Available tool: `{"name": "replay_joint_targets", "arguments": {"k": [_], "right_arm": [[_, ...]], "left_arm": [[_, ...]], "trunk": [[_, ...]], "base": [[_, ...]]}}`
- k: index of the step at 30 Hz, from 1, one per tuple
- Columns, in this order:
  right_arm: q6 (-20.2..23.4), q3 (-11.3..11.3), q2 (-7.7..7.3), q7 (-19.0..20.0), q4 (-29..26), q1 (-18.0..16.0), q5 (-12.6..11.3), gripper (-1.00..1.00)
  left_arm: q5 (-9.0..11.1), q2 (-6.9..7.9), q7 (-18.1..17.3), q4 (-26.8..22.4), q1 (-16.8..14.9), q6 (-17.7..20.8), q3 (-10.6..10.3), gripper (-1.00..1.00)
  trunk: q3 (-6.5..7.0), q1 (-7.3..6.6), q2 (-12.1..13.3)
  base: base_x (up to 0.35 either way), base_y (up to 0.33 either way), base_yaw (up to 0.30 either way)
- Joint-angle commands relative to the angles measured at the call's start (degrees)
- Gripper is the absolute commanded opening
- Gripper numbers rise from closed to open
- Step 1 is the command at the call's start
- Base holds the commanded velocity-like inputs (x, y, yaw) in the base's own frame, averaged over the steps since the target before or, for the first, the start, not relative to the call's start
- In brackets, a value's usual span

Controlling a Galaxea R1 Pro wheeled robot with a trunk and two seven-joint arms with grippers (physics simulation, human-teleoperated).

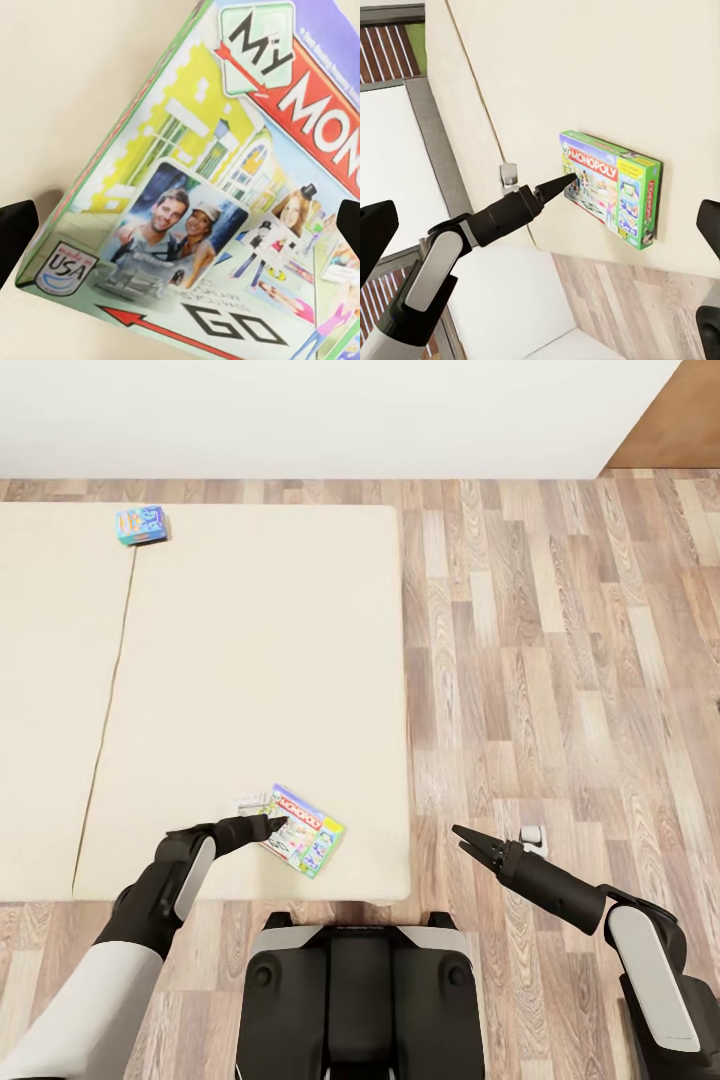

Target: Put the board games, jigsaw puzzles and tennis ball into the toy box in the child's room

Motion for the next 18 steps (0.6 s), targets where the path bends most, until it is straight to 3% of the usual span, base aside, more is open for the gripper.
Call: {"name": "replay_joint_targets", "arguments": {"k": [1, 15, 18], "right_arm": [[0.3, -0.1, 0.01, 0.3, 0.0, 0.0, 0.3, 1.00], [0.3, -0.1, -0.05, 0.3, 0.0, 0.0, 0.3, 1.00], [0.3, -0.2, -0.10, 0.3, 0.0, 0.0, 0.3, 1.00]], "left_arm": [[0.3, 0.02, -0.1, -0.1, 0.0, 0.4, 0.0, 1.00], [0.4, 0.02, -0.6, -0.4, 0.0, 0.6, -0.3, 1.00], [0.4, 0.00, -0.6, -0.4, 0.0, 0.7, -0.3, 1.00]], "trunk": [[-0.06, 0.03, -0.1], [-0.06, 0.03, -0.1], [-0.06, 0.03, -0.1]], "base": [[0.000, 0.000, 0.000], [0.000, -0.001, 0.000], [0.000, -0.155, 0.000]]}}
